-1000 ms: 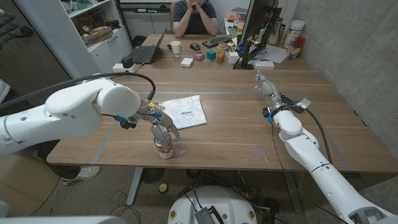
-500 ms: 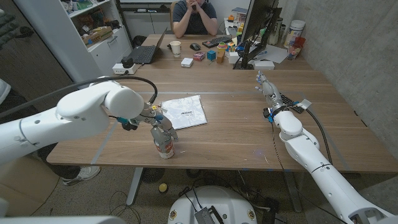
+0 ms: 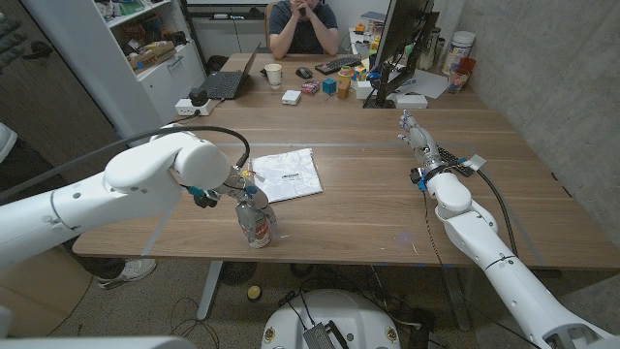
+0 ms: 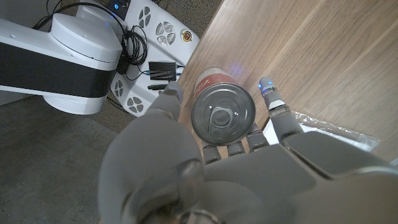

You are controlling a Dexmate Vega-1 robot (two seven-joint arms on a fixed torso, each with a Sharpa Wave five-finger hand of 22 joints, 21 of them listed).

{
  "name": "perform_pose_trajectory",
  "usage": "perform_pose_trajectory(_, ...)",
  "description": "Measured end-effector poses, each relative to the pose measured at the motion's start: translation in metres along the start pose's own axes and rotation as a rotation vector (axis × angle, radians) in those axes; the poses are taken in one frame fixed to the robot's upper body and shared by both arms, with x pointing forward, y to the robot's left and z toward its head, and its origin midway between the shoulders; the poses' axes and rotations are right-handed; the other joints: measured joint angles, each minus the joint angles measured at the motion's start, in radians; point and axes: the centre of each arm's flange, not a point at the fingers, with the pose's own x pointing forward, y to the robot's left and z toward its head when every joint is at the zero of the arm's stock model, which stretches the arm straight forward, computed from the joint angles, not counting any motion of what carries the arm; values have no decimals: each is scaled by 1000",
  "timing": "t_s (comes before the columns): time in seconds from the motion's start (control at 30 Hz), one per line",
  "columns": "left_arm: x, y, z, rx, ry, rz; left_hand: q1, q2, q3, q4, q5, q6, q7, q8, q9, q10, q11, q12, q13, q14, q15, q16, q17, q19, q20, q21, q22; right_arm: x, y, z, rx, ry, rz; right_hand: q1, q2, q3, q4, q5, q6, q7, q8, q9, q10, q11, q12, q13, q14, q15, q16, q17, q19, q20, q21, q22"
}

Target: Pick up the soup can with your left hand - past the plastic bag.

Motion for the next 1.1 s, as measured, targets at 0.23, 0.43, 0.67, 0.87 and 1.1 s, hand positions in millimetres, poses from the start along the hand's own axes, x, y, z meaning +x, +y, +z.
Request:
perform_pose_trajectory(0.23, 11, -8, 3, -6, 31, -12, 128, 46, -16, -4, -8, 96, 0, 30, 4, 37, 4, 16, 0, 81, -41, 27, 12, 207, -39, 85, 6, 0, 0, 1, 0, -5, 3, 0, 0, 0, 0, 4, 0, 0, 0, 0, 0, 0, 0, 0, 4, 4, 0, 0, 0, 0, 0, 0)
perform_pose_trajectory(0.43, 17, -14, 5, 0, 81, 15, 216, 21, -39, -6, -3, 334, 56, 75, 8, 177, -18, 54, 5, 252, -99, 93, 37, 380, -202, 181, 9, 1, -1, 2, -1, -11, 5, 0, 0, 0, 0, 4, 0, 0, 0, 0, 4, -4, 0, 0, 7, 7, 0, 0, 4, 4, 0, 0)
perform_pose_trajectory(0.67, 21, -16, 6, 14, 162, 83, 258, -21, -32, -12, 10, 454, 46, 123, 18, 321, -49, 78, 5, 383, -71, 136, 42, 394, -219, 285, 15, 2, 0, 3, -1, -17, 8, 0, 0, 0, 0, 4, 0, 0, 8, 0, 4, -4, 0, 0, 7, 7, 2, 0, 6, 5, 0, 0)
perform_pose_trajectory(0.87, 21, -15, 3, 19, 216, 130, 268, -31, -30, -14, 10, 487, 69, 123, 18, 344, -46, 86, 5, 399, -55, 139, 49, 406, -218, 309, 15, 4, 1, 4, -4, -20, 10, 0, 0, 0, 0, 4, 4, -4, 8, 0, 4, -4, 0, 0, 7, 7, 5, 0, 6, 5, 0, 0)
perform_pose_trajectory(1.1, 20, -13, 0, 36, 279, 180, 274, -37, -30, -14, 10, 505, 72, 123, 18, 357, -59, 85, 5, 400, -54, 140, 51, 408, -219, 321, 12, 7, 3, 5, -10, -21, 15, 0, 0, 0, 0, 4, 4, -4, 8, 0, 4, -4, 0, 0, 13, 13, 5, 0, 5, 5, 0, 0)
